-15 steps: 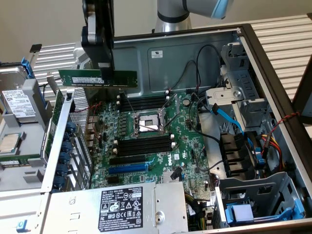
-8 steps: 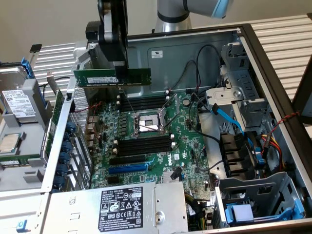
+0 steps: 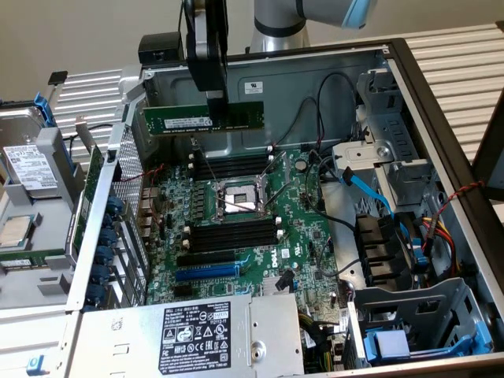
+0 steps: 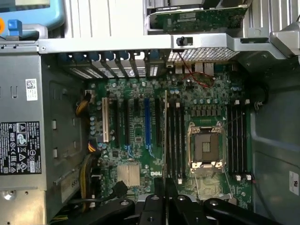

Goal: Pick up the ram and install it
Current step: 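Insert the ram into the slot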

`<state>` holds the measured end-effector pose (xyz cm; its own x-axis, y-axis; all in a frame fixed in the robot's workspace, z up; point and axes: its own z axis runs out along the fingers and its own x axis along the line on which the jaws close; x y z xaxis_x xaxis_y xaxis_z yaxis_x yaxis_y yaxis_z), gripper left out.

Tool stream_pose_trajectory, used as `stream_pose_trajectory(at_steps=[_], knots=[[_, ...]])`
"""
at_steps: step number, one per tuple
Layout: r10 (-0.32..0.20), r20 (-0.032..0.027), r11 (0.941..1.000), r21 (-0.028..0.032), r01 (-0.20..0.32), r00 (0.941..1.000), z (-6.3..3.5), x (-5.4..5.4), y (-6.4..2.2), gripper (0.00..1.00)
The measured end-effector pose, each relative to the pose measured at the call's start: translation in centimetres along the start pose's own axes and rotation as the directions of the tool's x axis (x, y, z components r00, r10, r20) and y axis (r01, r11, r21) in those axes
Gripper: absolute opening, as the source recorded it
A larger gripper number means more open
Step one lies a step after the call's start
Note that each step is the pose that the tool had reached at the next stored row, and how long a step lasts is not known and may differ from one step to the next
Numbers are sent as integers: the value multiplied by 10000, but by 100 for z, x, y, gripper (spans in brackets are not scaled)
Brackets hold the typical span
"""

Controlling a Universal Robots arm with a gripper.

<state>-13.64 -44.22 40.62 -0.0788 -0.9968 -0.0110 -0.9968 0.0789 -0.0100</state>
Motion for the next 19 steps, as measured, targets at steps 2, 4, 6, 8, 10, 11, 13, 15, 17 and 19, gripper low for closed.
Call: stream_pose_trajectory(at_steps=[2,4,6,8,10,11,13,15,17,19], knots=[[-18,0,10000,2,18,10000,2,-21,-9,13],[-19,1,10000,2,19,10000,2,-24,-10,13],[-18,1,10000,2,18,10000,2,-24,-10,13],[-18,1,10000,1,18,10000,2,-24,-10,13],[-17,-7,10000,2,17,10000,2,-33,-9,13],[-19,-22,10000,4,19,10000,3,-56,-8,13],[-27,-65,10000,6,27,10000,6,-118,-3,13],[-88,-76,10000,14,89,9999,14,-164,1,13],[-237,-76,9997,48,238,9997,28,-197,4,13],[-400,-75,9992,79,400,9992,43,-225,6,13]])
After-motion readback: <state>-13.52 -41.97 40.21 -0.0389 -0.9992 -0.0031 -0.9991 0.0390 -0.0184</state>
